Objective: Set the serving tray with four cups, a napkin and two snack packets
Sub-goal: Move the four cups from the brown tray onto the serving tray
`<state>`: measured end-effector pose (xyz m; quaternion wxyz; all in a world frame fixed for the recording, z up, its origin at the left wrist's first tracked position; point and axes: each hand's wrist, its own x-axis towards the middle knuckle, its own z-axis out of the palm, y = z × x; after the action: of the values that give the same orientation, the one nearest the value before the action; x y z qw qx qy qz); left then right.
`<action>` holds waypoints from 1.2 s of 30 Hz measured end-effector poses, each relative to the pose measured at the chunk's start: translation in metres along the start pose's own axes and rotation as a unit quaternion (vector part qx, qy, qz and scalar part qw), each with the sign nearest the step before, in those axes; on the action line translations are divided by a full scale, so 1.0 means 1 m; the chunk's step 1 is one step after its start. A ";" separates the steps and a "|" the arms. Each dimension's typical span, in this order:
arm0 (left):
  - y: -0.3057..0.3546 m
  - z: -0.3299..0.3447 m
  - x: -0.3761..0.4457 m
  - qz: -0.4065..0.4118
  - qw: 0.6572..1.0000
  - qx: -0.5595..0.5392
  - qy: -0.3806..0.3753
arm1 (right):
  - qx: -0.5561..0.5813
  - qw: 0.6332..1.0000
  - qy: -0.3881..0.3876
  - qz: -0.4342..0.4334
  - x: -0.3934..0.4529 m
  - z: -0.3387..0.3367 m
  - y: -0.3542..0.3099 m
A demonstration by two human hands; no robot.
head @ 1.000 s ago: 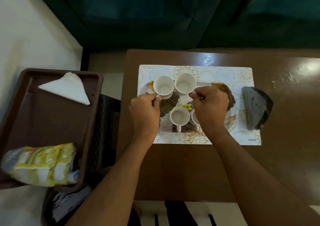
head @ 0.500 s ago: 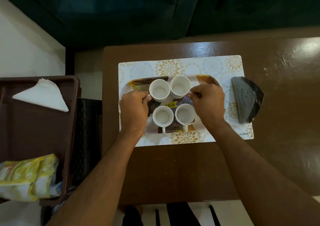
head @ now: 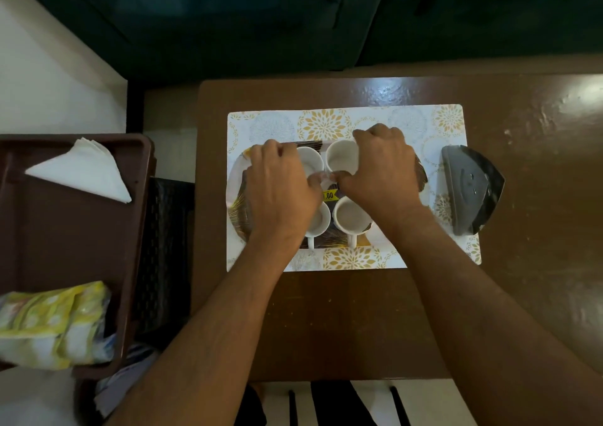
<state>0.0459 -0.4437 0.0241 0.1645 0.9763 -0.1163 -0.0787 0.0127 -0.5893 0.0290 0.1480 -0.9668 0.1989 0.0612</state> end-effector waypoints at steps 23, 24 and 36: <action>0.006 0.012 -0.011 -0.091 0.987 -0.129 -0.007 | 0.102 0.993 0.033 0.043 -0.013 0.013 0.003; 0.007 0.014 -0.011 -0.090 0.988 -0.126 -0.010 | 0.101 0.994 0.029 0.042 -0.013 0.015 0.002; 0.007 0.014 -0.008 -0.082 0.988 -0.129 -0.002 | 0.189 0.981 0.028 0.018 -0.015 0.012 0.004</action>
<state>0.0339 -0.4524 0.0141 0.2815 0.9531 -0.0252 -0.1080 -0.0032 -0.5831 0.0193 0.3216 -0.9188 0.2286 -0.0016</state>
